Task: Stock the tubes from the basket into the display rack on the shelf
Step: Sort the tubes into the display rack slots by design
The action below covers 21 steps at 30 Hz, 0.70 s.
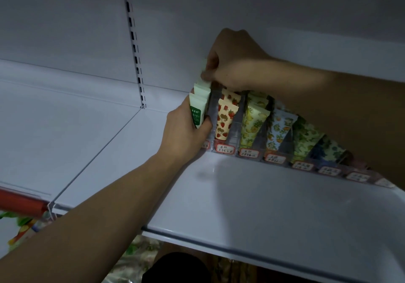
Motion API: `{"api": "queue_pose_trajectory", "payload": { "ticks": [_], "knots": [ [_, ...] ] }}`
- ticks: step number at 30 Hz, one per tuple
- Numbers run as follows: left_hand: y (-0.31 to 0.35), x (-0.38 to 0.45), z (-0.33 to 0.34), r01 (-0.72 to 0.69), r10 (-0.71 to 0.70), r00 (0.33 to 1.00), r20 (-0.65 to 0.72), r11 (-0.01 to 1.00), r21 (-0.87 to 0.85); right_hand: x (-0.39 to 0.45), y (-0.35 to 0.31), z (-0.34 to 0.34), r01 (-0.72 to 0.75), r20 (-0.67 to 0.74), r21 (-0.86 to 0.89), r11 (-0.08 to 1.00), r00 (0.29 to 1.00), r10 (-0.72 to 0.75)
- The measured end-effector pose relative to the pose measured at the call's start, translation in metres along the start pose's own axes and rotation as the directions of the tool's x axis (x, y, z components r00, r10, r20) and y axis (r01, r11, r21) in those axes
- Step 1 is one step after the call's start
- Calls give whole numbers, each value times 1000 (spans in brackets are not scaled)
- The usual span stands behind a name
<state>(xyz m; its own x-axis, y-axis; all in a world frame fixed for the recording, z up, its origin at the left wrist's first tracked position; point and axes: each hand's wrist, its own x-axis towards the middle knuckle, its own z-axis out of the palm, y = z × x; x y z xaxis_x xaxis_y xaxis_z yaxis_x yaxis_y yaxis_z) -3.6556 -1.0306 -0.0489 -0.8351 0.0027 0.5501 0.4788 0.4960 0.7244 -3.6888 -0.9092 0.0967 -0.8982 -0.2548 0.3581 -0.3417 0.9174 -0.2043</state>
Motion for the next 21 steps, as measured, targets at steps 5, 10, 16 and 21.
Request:
{"api": "queue_pose_trajectory", "payload": {
  "ticks": [5, 10, 16, 21],
  "knots": [
    [-2, 1, 1, -9, 9, 1000, -1, 1000, 4, 1, 11, -12, 90, -112, 30, 995, 990, -86],
    [-2, 3, 0, -10, 10, 1000, -5, 1000, -4, 14, 14, 10, 70, -62, -48, 996, 995, -73],
    [0, 3, -1, -12, 12, 1000, 14, 1000, -7, 18, 19, 17, 69, -96, -27, 997, 993, -71],
    [1, 2, -1, 8, -7, 1000, 27, 1000, -21, 18, 30, -11, 153, -246, 13, 988, 958, -145]
  ]
}}
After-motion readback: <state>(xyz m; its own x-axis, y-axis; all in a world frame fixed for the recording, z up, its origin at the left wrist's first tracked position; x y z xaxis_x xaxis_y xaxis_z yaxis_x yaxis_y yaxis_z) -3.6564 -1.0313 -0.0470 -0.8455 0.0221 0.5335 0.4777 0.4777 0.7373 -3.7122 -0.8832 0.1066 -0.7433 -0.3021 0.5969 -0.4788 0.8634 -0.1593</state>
